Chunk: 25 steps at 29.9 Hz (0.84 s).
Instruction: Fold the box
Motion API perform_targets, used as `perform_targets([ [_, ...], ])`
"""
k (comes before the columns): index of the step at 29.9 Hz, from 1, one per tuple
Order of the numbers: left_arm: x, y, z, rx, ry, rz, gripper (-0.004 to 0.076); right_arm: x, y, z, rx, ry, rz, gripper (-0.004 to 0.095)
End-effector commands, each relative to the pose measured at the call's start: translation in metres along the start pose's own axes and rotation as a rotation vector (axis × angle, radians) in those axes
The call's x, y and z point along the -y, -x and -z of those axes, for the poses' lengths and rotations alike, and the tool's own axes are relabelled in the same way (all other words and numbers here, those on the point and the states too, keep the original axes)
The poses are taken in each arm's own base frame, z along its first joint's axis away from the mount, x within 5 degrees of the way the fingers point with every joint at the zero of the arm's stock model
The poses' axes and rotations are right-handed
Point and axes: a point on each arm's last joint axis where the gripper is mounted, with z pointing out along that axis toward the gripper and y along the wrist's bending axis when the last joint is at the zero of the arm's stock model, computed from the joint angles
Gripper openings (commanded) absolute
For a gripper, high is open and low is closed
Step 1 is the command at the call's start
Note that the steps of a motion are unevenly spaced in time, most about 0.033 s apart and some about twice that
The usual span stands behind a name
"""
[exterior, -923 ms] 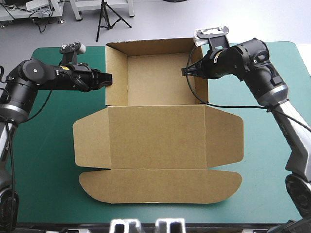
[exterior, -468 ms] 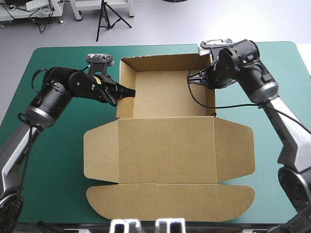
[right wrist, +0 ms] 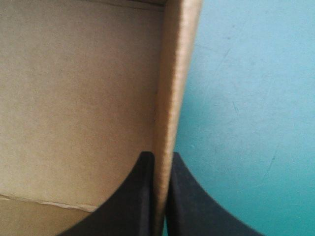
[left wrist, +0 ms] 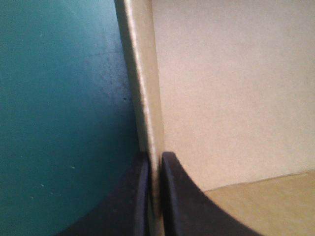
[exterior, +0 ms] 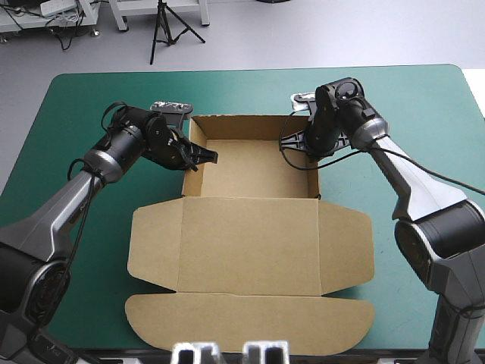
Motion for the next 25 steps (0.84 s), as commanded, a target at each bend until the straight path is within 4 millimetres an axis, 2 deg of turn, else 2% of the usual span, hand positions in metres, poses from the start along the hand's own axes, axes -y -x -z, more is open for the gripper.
perform_targets([
  [1,0.014,0.013,0.014,0.128,-0.072,-0.010,-0.0009,-0.013,0.000,0.026,0.067,0.112,0.049,-0.0018],
  [5,0.014,0.013,0.008,0.110,-0.065,-0.016,-0.0009,-0.011,0.001,0.025,0.074,0.088,0.070,-0.0016],
  [9,0.014,0.016,0.012,0.086,-0.059,-0.054,-0.0008,-0.007,0.001,0.025,0.072,0.041,0.091,-0.0009],
  [14,0.016,0.023,0.019,0.044,-0.052,-0.074,0.0017,-0.006,0.000,0.026,0.068,0.035,0.152,0.0083],
  [17,0.016,0.023,0.020,-0.018,-0.031,-0.095,0.0100,-0.005,0.000,0.026,0.058,0.027,0.154,0.0171],
  [21,0.013,0.022,0.020,-0.073,0.004,-0.123,0.0262,-0.005,0.000,0.030,0.070,0.029,0.176,0.0313],
  [25,0.013,0.021,0.020,-0.087,0.008,-0.124,0.0414,-0.004,0.002,0.045,0.118,0.020,0.190,0.0395],
])
